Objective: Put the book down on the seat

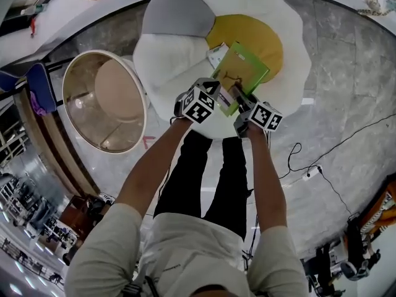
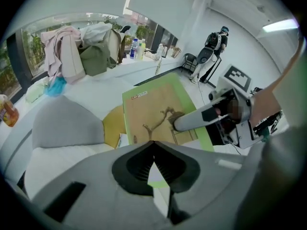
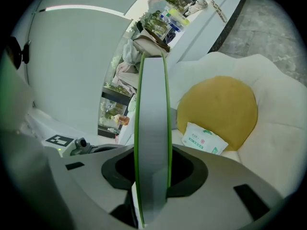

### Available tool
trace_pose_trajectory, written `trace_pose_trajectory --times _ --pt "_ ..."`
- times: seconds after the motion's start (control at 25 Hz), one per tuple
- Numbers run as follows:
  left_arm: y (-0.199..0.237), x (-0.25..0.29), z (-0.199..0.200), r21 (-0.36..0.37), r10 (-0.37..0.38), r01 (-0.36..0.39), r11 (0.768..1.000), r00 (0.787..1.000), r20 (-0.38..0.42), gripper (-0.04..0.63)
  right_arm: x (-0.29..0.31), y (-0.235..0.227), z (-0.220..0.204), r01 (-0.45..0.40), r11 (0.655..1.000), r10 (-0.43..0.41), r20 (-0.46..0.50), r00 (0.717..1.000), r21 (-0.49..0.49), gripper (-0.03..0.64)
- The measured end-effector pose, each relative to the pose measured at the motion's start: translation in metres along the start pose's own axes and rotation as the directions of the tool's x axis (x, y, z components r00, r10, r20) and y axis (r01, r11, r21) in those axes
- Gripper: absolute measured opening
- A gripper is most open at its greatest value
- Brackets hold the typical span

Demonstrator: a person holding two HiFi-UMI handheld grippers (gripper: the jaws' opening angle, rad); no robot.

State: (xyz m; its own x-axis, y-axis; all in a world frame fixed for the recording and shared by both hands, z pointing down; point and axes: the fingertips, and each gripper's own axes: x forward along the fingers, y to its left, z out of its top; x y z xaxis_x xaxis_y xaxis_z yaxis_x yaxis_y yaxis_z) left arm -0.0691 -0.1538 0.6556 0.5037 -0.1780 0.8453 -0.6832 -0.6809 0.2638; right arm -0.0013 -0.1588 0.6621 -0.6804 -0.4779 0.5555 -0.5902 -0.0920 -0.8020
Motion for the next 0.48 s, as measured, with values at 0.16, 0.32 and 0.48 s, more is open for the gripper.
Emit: trace_pose_trajectory --times 0.16,0.32,0.48 --pt "0.007 0.014 -0.018 0.002 -0.007 0.007 1.0 1.0 -0.011 0.008 0.014 -0.016 -0.017 -0.023 0.999 0.022 0.016 1.0 0.048 0.13" --pt "0.013 0.025 -0.051 -0.033 -0.003 0.002 0.999 1.0 -0.031 0.008 0.019 -0.043 -0.034 0.01 0.999 -0.011 0.013 1.0 0.047 0.13" --pt "0.016 0.04 -0.084 -0.068 0.009 -0.013 0.998 0.998 -0.06 0.008 0.028 -0.065 -0.058 0.009 0.996 -0.009 0.0 1.0 0.092 0.13"
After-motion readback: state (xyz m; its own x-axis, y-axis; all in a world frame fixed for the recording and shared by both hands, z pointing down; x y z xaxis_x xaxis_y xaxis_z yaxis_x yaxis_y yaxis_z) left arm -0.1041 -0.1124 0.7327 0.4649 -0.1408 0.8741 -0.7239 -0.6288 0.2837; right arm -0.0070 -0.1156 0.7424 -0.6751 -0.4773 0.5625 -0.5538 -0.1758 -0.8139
